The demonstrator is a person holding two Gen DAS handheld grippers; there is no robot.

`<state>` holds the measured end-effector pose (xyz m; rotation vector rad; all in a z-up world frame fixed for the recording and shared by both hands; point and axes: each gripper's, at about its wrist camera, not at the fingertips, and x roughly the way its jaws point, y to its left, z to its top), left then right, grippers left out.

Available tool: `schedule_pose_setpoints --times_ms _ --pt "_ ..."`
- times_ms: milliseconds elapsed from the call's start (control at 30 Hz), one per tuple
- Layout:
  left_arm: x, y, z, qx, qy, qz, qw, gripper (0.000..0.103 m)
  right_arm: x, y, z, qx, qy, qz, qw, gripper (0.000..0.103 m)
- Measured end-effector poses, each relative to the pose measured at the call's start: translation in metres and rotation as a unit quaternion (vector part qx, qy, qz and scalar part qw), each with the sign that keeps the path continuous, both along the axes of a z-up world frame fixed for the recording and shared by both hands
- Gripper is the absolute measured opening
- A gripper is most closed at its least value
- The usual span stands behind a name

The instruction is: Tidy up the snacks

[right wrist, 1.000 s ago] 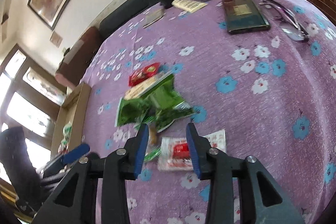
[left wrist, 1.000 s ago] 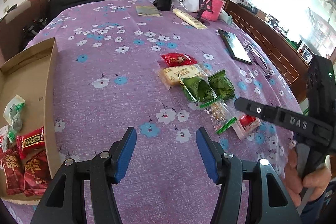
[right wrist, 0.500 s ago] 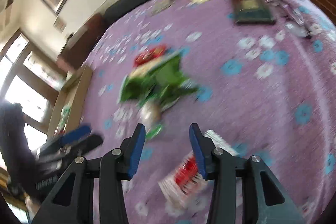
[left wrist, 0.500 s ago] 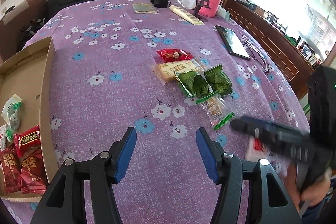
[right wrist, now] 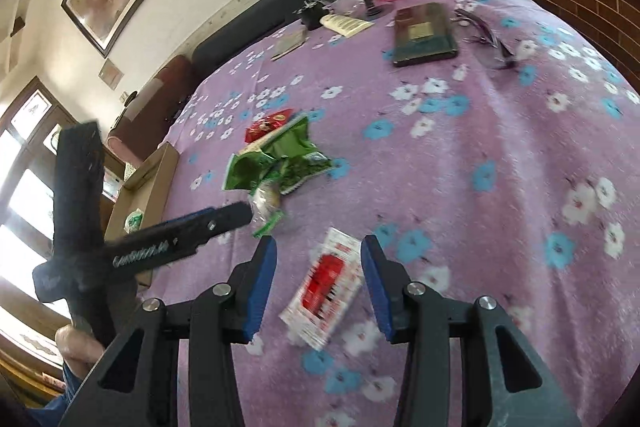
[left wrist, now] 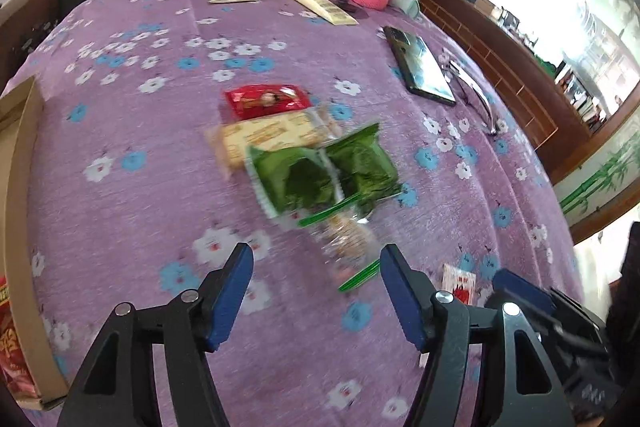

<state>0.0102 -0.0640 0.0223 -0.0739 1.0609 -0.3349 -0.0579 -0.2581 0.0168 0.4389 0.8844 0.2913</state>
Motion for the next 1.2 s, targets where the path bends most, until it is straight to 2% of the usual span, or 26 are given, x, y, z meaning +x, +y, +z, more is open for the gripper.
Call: schedule_pose_setpoints --times_ms 167,200,233,300,367,600,767,867,1067,1167,1200 --pt "0.006 -0.022 -0.009 0.038 -0.012 -0.009 0.9992 0.068 -0.005 -0.006 -0.001 -0.002 0.001 -0.004 1.0 0.043" --pt "0.005 -0.021 -0.009 0.045 -0.023 -0.004 0.9987 0.06 -0.006 -0.005 -0.001 -0.003 0.0 -0.003 1.0 0.043" --pt "0.005 -0.02 -0.009 0.055 -0.029 -0.001 0.9981 0.047 -0.006 -0.003 0.0 -0.006 0.0 0.0 1.0 0.043" --pt "0.004 -0.013 -0.009 0.067 -0.038 0.003 0.9971 0.035 -0.005 0.002 0.0 -0.012 0.002 0.007 1.0 0.043" --pt "0.002 -0.003 -0.009 0.066 -0.04 0.007 0.997 0.031 -0.006 0.008 -0.002 -0.02 0.009 0.015 1.0 0.043" --pt "-0.014 0.039 -0.011 0.056 -0.045 0.002 0.9974 0.031 -0.004 0.036 -0.013 -0.074 0.037 0.04 0.996 0.043" --pt "-0.013 0.051 -0.011 0.028 -0.047 0.003 0.9985 0.031 0.007 0.059 -0.013 -0.13 0.028 0.033 0.991 0.043" --pt "-0.013 0.052 -0.011 0.022 -0.051 0.003 0.9984 0.031 0.015 0.08 -0.013 -0.187 0.011 0.034 0.982 0.043" --pt "-0.012 0.056 -0.012 0.003 -0.055 0.01 0.9984 0.031 0.028 0.096 -0.015 -0.228 -0.003 0.041 0.973 0.043" --pt "-0.012 0.056 -0.012 -0.001 -0.055 0.012 0.9984 0.031 0.027 0.104 -0.015 -0.251 -0.011 0.061 0.966 0.031" --pt "-0.012 0.056 -0.012 -0.001 -0.055 0.012 0.9984 0.031 0.027 0.105 -0.016 -0.253 -0.012 0.062 0.965 0.03"
